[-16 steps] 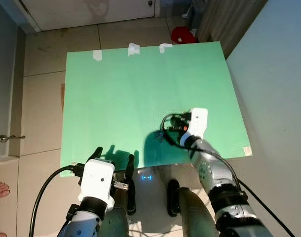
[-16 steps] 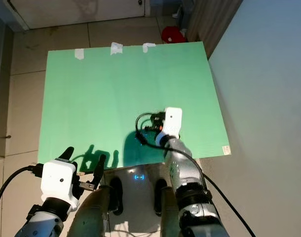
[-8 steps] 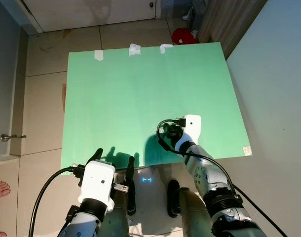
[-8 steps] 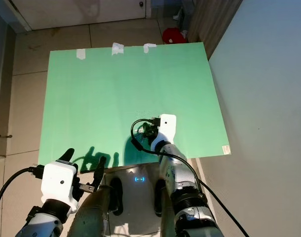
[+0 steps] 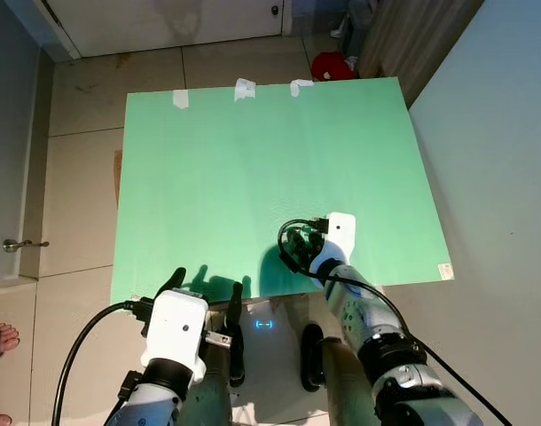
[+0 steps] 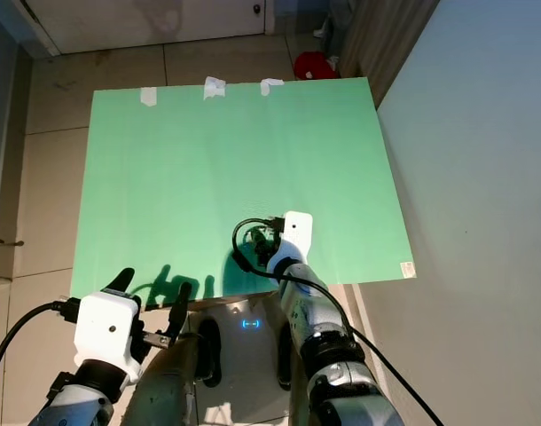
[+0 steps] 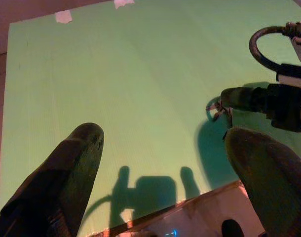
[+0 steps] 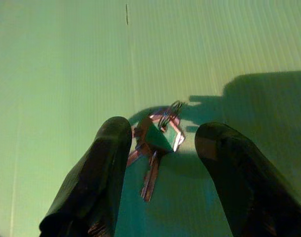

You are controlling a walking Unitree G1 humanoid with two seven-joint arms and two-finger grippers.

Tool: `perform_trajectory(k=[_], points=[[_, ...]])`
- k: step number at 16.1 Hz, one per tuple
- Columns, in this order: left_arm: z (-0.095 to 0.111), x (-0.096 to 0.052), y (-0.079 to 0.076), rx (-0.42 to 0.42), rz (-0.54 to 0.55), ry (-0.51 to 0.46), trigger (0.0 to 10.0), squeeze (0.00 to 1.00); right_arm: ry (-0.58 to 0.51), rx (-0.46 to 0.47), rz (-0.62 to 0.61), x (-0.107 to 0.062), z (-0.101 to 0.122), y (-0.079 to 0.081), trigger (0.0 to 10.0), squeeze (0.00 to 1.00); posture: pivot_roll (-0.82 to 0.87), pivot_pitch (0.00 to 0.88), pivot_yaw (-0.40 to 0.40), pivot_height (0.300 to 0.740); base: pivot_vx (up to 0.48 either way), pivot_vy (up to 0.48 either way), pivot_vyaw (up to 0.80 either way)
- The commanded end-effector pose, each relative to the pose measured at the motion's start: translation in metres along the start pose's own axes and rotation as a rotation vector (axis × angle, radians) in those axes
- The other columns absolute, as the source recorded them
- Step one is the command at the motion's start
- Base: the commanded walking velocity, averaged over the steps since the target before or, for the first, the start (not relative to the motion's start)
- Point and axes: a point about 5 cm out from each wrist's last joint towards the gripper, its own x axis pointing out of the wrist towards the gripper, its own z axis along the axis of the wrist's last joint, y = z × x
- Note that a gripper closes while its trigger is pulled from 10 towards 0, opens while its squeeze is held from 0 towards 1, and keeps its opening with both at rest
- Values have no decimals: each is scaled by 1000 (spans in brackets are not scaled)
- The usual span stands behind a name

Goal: Hang keys on a hook

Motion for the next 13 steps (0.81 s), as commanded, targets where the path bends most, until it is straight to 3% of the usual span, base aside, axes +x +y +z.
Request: perform_trajectory(k=[1,13], points=[[-1,-6,-3,-3,-3,15,10000,0,15,29,24,4,-6,18,10000,0,207,388,-13,740,0,0,0],[-1,-8,-5,-9,0,19,10000,0,0,-12,-3,12,1,23,10000,0,210,408,-15,740,0,0,0]])
